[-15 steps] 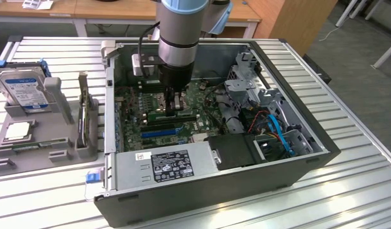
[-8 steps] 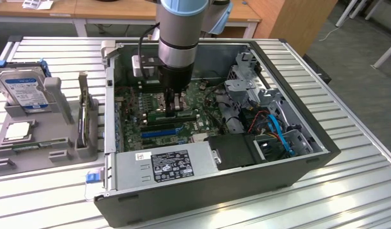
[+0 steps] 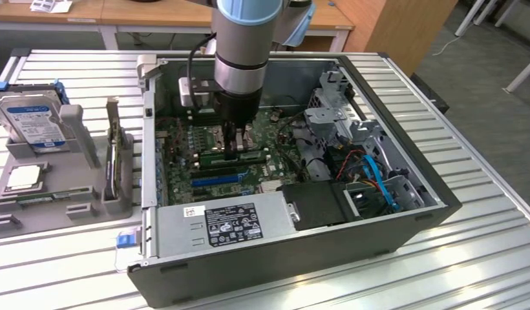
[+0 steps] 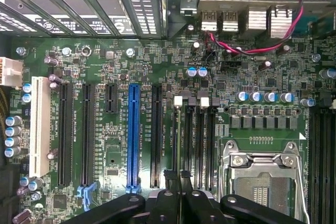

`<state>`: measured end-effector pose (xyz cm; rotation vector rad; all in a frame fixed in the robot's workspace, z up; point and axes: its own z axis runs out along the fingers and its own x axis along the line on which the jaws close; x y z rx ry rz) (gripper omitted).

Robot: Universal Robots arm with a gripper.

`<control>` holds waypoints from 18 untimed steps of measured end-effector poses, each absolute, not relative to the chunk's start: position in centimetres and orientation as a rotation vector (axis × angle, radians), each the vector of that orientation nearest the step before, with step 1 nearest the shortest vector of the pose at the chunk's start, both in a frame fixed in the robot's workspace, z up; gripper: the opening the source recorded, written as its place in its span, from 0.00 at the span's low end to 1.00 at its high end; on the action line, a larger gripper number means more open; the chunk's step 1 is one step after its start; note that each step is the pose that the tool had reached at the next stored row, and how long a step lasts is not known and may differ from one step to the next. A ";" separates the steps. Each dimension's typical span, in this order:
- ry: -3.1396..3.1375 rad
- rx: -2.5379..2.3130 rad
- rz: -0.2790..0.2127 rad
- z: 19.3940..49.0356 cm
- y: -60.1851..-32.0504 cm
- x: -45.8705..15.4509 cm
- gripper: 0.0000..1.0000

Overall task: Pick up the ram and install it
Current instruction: 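Insert the ram into the slot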

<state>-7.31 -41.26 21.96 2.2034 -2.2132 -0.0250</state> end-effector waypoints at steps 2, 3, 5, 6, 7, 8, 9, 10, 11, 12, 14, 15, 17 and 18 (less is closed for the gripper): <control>-2.213 2.203 -0.025 21.9 -41.3 -7.3 0.12; -2.213 2.203 -0.025 21.9 -41.3 -7.3 0.12; -2.213 2.203 -0.025 21.9 -41.3 -7.3 0.12; -2.213 2.203 -0.024 21.9 -41.2 -7.3 0.12; -2.213 2.203 -0.024 21.9 -41.3 -7.3 0.12; -2.213 2.203 -0.024 21.9 -41.3 -7.3 0.12; -2.212 2.203 -0.023 21.9 -41.3 -7.3 0.12; -2.212 2.203 -0.023 21.9 -41.3 -7.3 0.12; -2.212 2.203 -0.023 21.9 -41.3 -7.3 0.12; -2.212 2.203 -0.023 21.9 -41.3 -7.3 0.12; -2.212 2.202 -0.023 21.9 -41.3 -7.3 0.13; -2.212 2.202 -0.023 21.9 -41.3 -7.3 0.13; -2.212 2.202 -0.023 21.9 -41.3 -7.3 0.18; -2.212 2.203 -0.023 21.9 -41.3 -7.3 0.25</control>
